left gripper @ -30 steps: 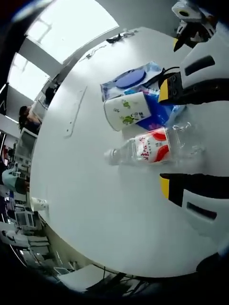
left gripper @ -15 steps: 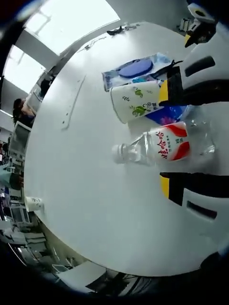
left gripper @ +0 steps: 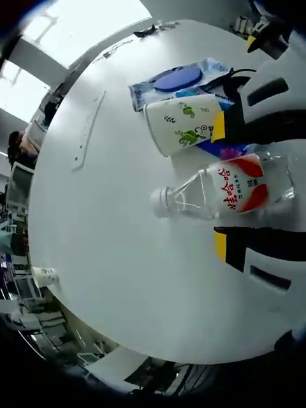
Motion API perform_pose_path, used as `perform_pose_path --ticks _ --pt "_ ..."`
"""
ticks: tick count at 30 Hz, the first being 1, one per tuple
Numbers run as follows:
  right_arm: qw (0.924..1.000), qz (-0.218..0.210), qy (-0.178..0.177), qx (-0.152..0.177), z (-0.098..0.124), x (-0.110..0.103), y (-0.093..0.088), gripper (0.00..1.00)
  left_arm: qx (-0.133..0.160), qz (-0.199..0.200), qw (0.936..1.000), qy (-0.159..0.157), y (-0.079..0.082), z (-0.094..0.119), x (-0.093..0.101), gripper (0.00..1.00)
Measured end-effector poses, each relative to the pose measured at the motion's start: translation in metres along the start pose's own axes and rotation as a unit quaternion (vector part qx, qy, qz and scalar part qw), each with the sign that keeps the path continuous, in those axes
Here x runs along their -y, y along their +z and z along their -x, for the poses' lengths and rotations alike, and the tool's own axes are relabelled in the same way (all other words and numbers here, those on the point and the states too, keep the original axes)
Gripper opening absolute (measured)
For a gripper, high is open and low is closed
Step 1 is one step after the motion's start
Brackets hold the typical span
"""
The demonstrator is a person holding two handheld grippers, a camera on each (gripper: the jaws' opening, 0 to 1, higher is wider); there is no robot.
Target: Arrange the tabletop items into an orderly group along one side of the table until the central work area is clear of visible clutter.
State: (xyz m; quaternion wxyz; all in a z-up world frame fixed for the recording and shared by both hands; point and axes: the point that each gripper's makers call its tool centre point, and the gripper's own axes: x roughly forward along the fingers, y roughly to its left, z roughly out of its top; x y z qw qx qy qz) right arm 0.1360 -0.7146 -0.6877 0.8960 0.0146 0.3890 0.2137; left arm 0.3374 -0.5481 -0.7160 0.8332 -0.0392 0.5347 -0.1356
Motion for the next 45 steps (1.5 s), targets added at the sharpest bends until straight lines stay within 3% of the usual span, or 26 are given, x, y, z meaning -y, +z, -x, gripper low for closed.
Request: perform_pose_path --ticks 6,31,45 --pt "1.0 -0.002 -0.003 0.001 0.001 0.002 0.0 0.93 -0.011 -0.008 0.9999 0.005 -0.004 -0.003 -0.001 0.39" --pt "0.9999 -0.013 -0.004 0.01 0.004 0.002 0.002 0.92 0.022 -0.035 0.999 -0.015 0.001 0.003 -0.002 0.33" --pt "0.9996 -0.02 -0.001 0.02 0.006 0.001 0.006 0.92 0.081 -0.048 0.9953 -0.021 0.013 0.03 -0.008 0.32"
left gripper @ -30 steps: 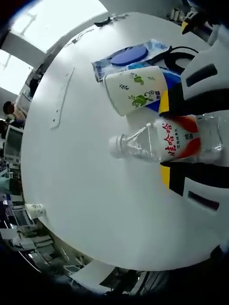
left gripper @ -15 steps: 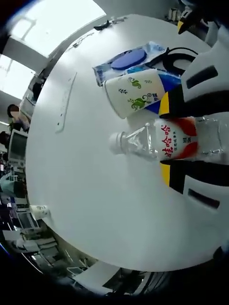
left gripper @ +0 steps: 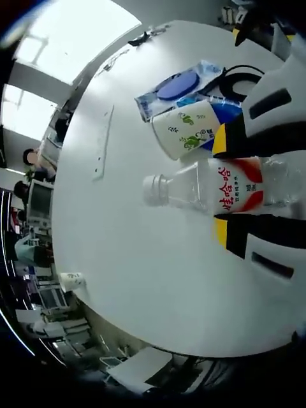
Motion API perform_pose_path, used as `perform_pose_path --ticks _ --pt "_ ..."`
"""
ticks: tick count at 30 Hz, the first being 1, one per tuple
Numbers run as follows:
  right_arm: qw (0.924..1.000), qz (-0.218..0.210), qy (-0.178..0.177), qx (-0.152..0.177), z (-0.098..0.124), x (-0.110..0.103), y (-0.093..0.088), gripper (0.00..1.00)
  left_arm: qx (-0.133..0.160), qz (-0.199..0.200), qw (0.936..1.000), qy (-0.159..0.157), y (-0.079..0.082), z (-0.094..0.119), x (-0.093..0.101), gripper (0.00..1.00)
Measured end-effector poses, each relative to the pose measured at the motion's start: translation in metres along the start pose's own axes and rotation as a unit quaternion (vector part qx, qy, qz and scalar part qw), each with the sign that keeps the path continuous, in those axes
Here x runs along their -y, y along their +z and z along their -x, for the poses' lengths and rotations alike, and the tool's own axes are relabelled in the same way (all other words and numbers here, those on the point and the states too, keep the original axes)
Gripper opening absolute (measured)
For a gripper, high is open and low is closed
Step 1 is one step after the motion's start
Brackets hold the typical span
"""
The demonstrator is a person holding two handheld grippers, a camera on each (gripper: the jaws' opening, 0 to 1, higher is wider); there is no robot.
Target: Arrange the tabletop items into an orderly group along one side of the table until the central work area is clear of visible clutter.
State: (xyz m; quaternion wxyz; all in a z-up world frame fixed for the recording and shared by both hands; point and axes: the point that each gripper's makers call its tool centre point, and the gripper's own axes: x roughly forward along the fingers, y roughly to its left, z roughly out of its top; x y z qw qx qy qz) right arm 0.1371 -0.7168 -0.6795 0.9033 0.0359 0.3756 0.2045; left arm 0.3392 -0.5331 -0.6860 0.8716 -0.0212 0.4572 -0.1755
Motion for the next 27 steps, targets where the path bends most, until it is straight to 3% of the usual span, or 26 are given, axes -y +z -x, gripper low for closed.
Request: perform_pose_path --ticks 10,11,19,27 --pt "1.0 -0.003 0.005 0.007 0.002 -0.003 0.004 0.92 0.053 0.002 0.9985 -0.012 0.016 0.015 -0.003 0.33" --pt "1.0 -0.003 0.006 0.007 0.002 -0.003 0.004 0.92 0.072 -0.006 0.9972 -0.016 0.02 0.016 -0.002 0.33" --pt "1.0 0.002 0.006 0.005 0.004 -0.004 0.003 0.92 0.097 -0.003 0.9951 -0.019 0.022 0.025 0.0 0.33" --pt "1.0 0.005 0.004 0.005 0.007 -0.005 0.003 0.92 0.148 -0.019 0.9887 -0.012 0.015 0.036 0.004 0.33"
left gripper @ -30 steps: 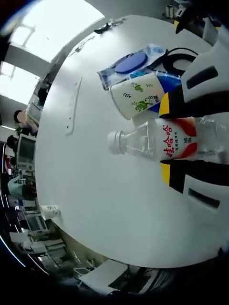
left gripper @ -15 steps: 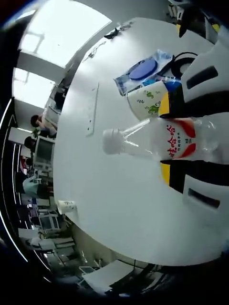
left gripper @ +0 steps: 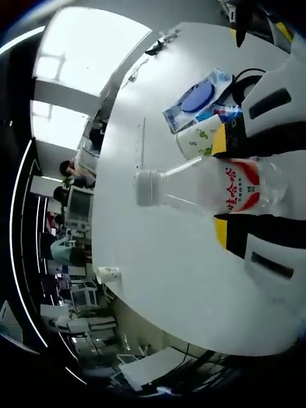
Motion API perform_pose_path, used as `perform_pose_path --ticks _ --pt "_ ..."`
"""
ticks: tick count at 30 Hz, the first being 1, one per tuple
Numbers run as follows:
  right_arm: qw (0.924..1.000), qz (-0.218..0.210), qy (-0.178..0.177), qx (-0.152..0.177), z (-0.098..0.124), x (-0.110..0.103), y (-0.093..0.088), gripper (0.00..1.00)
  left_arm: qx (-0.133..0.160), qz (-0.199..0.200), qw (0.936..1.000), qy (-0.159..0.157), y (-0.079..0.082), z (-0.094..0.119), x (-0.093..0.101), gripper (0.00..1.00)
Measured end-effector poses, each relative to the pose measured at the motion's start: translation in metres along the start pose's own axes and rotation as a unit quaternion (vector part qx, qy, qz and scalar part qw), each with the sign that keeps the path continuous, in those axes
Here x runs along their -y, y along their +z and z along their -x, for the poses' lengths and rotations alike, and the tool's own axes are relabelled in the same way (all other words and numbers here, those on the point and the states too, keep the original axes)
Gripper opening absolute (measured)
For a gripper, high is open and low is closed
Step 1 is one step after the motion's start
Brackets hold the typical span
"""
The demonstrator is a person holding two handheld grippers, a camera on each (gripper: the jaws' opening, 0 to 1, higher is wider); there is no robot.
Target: Arrange the tabletop items into an orderly group along one side of the table until the central work area is clear of visible clutter.
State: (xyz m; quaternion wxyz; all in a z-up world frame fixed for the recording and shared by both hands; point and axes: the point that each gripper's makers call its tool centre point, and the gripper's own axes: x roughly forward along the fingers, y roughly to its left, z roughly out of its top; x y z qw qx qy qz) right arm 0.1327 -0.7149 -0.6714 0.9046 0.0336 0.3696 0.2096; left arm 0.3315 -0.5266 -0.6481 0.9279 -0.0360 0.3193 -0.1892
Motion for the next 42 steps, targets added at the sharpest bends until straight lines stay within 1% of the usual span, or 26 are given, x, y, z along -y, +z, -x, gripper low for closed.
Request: perform_pose_path --ticks 3,8,10,12,13,15,17,18,20,24,26,33,36,42 --pt "1.0 0.0 -0.001 0.001 0.001 0.0 0.0 0.92 0.014 0.001 0.9999 0.005 -0.002 0.005 0.0 0.33" --pt "1.0 0.003 -0.001 -0.001 0.002 -0.003 -0.001 0.92 0.049 0.001 0.9987 0.015 -0.006 0.016 0.0 0.33" --pt "1.0 0.004 0.0 -0.001 0.002 -0.004 -0.002 0.92 0.057 -0.001 0.9982 0.017 -0.008 0.019 0.001 0.33" --pt "1.0 0.005 0.0 -0.002 0.003 -0.004 -0.002 0.92 0.065 -0.009 0.9977 0.017 -0.01 0.023 0.003 0.33" --pt "1.0 0.006 0.0 -0.002 0.003 -0.005 -0.002 0.92 0.069 -0.02 0.9973 0.015 -0.01 0.022 0.004 0.33" --pt "1.0 0.006 0.0 -0.002 0.003 -0.005 -0.002 0.92 0.074 -0.021 0.9968 0.021 -0.013 0.026 0.004 0.33" --pt "1.0 0.006 0.0 -0.001 0.004 -0.006 -0.002 0.92 0.08 -0.037 0.9959 0.019 -0.014 0.028 0.006 0.33" --pt "1.0 0.007 0.0 -0.001 0.004 -0.006 -0.002 0.92 0.085 -0.032 0.9956 0.023 -0.016 0.03 0.006 0.34" --pt "1.0 0.008 0.0 0.0 0.004 -0.006 -0.002 0.92 0.088 -0.042 0.995 0.022 -0.018 0.032 0.008 0.34" --pt "1.0 0.01 -0.001 0.0 0.005 -0.007 -0.003 0.91 0.097 -0.041 0.994 0.03 -0.021 0.036 0.008 0.34" --pt "0.9999 0.01 -0.001 0.0 0.005 -0.009 -0.004 0.91 0.096 -0.052 0.9935 0.032 -0.023 0.038 0.011 0.34" --pt "0.9999 0.013 0.001 -0.002 0.007 -0.014 -0.007 0.91 0.108 -0.045 0.9919 0.049 -0.029 0.044 0.011 0.34" --pt "0.9999 0.013 0.001 -0.007 0.007 -0.014 -0.01 0.91 0.11 -0.054 0.9909 0.057 -0.032 0.045 0.014 0.34" --pt "0.9999 0.012 0.0 -0.003 0.009 -0.013 -0.008 0.91 0.112 -0.058 0.9894 0.071 -0.037 0.049 0.017 0.34"
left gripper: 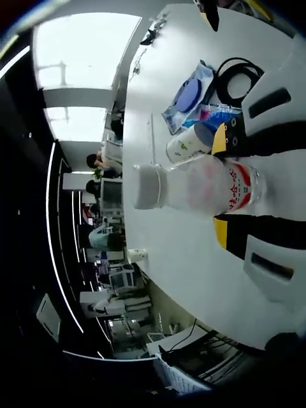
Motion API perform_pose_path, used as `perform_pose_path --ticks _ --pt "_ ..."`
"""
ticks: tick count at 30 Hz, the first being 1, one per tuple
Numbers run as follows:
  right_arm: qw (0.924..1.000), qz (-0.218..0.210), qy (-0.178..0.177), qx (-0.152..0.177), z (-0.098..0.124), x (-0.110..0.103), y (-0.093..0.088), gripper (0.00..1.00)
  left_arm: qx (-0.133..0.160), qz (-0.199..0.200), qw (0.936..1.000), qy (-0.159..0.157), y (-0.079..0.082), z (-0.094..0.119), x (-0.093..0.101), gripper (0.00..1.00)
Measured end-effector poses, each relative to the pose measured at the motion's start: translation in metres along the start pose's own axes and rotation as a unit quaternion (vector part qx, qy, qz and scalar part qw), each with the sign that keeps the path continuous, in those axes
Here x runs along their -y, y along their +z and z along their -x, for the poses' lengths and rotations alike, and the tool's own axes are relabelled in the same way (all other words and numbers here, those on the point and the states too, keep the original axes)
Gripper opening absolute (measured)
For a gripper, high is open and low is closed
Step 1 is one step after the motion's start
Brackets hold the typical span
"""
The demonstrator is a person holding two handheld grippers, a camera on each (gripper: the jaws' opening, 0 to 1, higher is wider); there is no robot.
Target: Arrange the tabletop items into an orderly group along one side of the table until the central work area is clear of visible clutter.
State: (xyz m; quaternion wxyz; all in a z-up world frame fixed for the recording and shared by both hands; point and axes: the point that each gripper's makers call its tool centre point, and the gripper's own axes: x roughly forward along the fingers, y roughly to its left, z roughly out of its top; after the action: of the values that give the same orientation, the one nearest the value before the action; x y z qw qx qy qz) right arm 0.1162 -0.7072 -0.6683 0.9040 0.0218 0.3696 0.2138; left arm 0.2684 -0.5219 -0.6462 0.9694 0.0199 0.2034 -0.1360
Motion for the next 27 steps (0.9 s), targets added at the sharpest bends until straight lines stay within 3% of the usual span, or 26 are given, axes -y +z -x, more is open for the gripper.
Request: perform_pose_path --ticks 12,16,19,23,27 --pt "1.0 0.0 -0.001 -0.005 0.004 0.0 -0.004 0.9 0.01 -0.005 0.9999 0.006 0.001 0.0 0.0 0.35" --pt "1.0 -0.001 -0.003 -0.005 0.006 0.002 -0.005 0.9 0.004 0.016 0.9999 0.004 -0.006 -0.004 -0.004 0.44" --pt "1.0 0.0 -0.006 -0.005 0.007 0.003 -0.006 0.9 0.016 0.021 0.9997 0.003 -0.008 -0.004 -0.004 0.48" --pt "1.0 0.0 -0.003 -0.004 0.007 0.002 -0.006 0.9 0.041 0.011 0.9991 0.005 -0.003 -0.006 -0.003 0.48" --pt "1.0 0.001 -0.002 -0.007 0.006 0.001 -0.007 0.9 0.047 0.017 0.9987 0.005 -0.001 -0.009 -0.001 0.47"
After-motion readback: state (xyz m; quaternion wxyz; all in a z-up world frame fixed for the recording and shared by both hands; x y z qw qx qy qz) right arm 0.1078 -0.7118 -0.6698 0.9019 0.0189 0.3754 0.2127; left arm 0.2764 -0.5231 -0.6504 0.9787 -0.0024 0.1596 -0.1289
